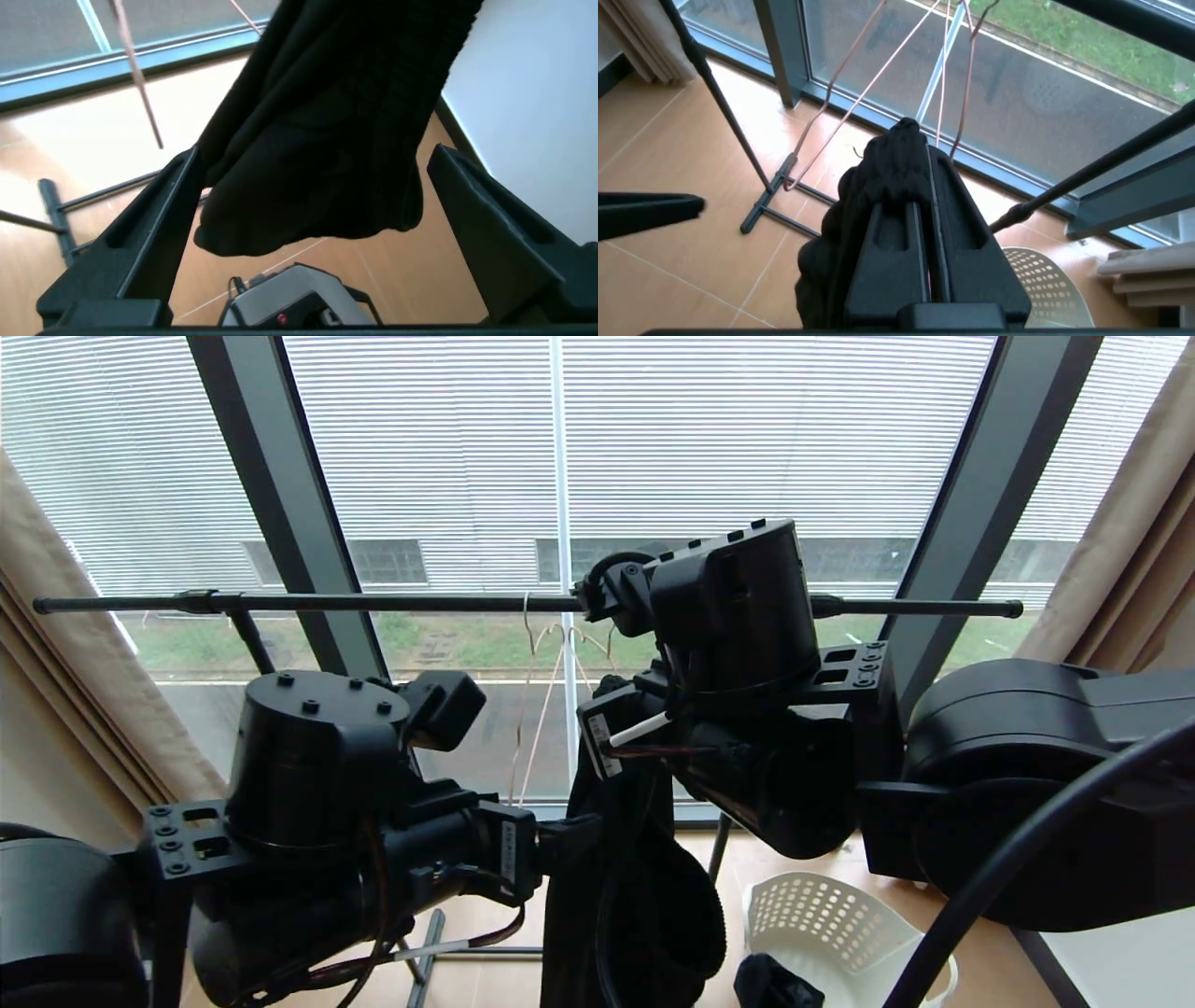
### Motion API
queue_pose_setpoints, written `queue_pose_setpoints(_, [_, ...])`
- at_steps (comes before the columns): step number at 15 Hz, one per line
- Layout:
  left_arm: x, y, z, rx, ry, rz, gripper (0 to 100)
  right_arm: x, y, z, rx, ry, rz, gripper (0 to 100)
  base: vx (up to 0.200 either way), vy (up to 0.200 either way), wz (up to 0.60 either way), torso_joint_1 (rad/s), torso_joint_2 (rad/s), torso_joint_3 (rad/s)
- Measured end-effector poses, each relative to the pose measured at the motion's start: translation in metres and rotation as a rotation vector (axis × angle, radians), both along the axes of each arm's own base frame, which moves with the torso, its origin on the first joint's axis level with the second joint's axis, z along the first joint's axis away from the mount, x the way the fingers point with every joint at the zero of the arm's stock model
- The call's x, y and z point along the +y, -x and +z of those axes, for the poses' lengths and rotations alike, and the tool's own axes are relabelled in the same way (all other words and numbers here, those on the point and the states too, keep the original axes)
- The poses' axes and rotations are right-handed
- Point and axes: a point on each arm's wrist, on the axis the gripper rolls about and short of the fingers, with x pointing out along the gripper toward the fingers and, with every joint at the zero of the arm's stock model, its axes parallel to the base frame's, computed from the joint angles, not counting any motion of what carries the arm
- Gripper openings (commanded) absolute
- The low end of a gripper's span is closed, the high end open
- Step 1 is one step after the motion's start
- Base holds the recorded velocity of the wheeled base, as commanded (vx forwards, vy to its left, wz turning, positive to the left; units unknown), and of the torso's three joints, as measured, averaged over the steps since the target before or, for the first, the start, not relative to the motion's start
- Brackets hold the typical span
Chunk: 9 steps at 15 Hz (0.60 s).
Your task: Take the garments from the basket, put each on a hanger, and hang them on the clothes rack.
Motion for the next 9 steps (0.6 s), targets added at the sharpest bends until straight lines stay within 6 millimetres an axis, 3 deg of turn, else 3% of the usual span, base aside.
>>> queue_pose_setpoints(4, [-0.027,-0.002,-0.01,0.013,0.004,-0.029,100,-0.001,0.001,0.001,-0.012,0.007,-0.028,0,0.0,0.0,0.0,0.0,0.0,0.0])
queue_pose_setpoints(9, [-0.038,-0.014,-0.023,0.018,-0.041,0.022,100,-0.006,0.004,0.006,-0.019,-0.002,-0.029,0,0.0,0.0,0.0,0.0,0.0,0.0])
